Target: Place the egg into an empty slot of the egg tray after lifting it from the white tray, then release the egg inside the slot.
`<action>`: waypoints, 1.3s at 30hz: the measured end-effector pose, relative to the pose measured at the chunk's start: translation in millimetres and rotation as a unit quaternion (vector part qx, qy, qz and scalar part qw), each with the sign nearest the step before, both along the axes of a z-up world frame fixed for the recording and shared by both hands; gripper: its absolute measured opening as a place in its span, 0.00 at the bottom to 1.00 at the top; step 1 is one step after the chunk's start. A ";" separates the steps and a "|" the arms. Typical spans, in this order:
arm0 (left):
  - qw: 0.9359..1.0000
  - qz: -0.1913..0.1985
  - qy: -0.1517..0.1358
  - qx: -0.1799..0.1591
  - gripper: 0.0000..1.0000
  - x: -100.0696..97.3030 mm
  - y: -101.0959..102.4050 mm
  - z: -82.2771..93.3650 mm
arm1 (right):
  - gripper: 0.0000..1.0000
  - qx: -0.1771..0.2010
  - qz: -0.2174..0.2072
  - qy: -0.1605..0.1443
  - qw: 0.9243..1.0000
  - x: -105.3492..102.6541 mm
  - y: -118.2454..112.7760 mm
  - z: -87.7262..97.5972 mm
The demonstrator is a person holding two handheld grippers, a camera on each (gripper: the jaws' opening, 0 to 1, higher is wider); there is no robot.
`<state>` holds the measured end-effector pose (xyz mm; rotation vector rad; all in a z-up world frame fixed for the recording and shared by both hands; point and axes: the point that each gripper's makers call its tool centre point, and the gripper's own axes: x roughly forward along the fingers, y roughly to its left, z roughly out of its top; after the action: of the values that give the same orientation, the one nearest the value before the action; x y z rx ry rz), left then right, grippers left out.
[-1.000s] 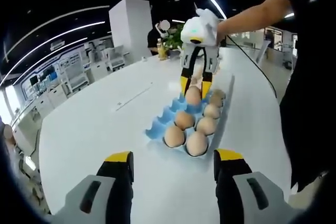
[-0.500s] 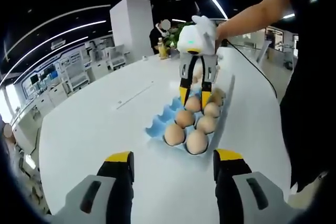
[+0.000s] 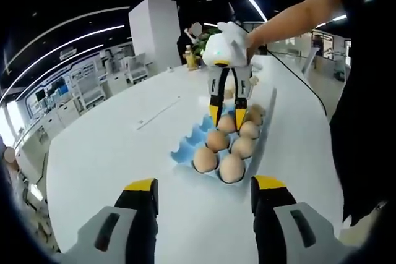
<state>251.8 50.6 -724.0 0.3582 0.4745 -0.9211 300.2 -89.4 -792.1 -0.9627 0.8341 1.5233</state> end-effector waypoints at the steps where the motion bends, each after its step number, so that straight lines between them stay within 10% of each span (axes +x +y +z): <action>1: 1.000 -0.001 0.002 0.001 0.59 -0.4 0.0 -0.4 | 0.27 0.001 -0.002 -0.001 1.000 0.2 0.3 -0.1; 17: 1.000 -0.004 -0.001 -0.002 0.58 -0.5 -4.6 1.7 | 0.26 0.070 -0.077 -0.005 0.995 8.7 -22.7 24.9; 39: 1.000 -0.011 -0.003 0.002 0.58 4.7 -8.9 3.0 | 0.25 0.018 -0.139 -0.010 0.990 6.5 -110.8 8.0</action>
<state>256.6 41.7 -721.0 0.3698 0.4666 -0.9399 306.8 -200.3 -784.1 -0.7978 0.8834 1.2829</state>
